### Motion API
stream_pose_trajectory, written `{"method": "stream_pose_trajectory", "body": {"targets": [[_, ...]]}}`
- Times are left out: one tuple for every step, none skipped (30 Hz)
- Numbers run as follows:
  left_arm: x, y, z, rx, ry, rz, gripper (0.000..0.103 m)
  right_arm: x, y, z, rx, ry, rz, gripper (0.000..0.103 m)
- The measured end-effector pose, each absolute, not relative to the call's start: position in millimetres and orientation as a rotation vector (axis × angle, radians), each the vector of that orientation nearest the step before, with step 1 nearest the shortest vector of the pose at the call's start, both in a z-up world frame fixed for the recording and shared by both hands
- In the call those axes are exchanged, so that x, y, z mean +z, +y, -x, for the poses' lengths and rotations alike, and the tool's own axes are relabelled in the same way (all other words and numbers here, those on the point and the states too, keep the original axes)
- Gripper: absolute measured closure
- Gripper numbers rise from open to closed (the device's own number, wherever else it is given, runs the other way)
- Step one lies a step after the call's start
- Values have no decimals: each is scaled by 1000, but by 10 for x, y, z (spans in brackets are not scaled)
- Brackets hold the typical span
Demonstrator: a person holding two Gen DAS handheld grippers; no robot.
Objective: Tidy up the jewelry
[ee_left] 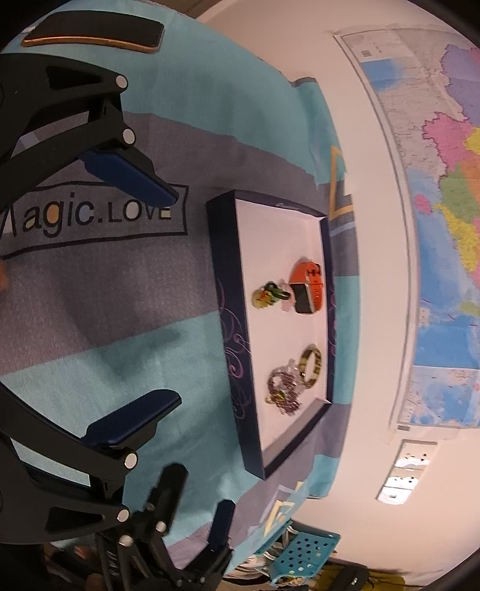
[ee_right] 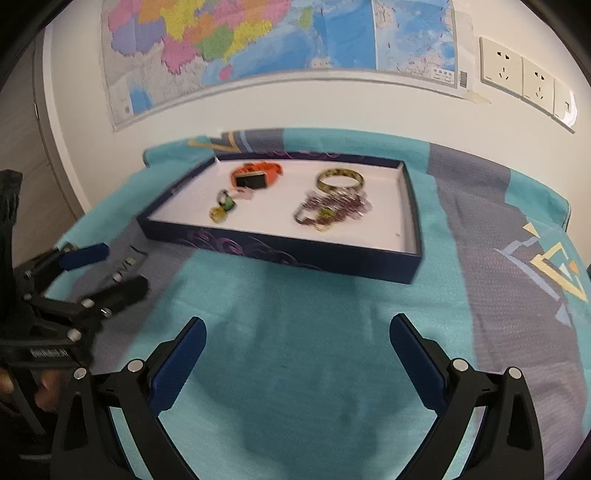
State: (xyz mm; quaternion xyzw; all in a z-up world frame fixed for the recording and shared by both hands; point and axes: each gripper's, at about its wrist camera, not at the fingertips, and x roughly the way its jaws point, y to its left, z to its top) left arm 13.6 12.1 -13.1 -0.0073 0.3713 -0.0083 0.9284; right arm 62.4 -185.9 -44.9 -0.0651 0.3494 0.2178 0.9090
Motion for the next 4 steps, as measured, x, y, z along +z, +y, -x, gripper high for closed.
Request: {"method": "stream_pose_trajectory", "body": {"targets": [[-141, 149, -143, -17, 768, 19, 6, -455, -1933, -668, 438, 734, 138, 7], [-149, 201, -149, -11, 773, 25, 6, -464, -1998, -703, 424, 745, 144, 7], [-154, 250, -154, -7, 777, 29, 6, -466, -2108, -762, 394, 757, 157, 7], [-160, 293, -161, -3, 780, 31, 6, -478, -2246, -836, 370, 773, 159, 7]]}}
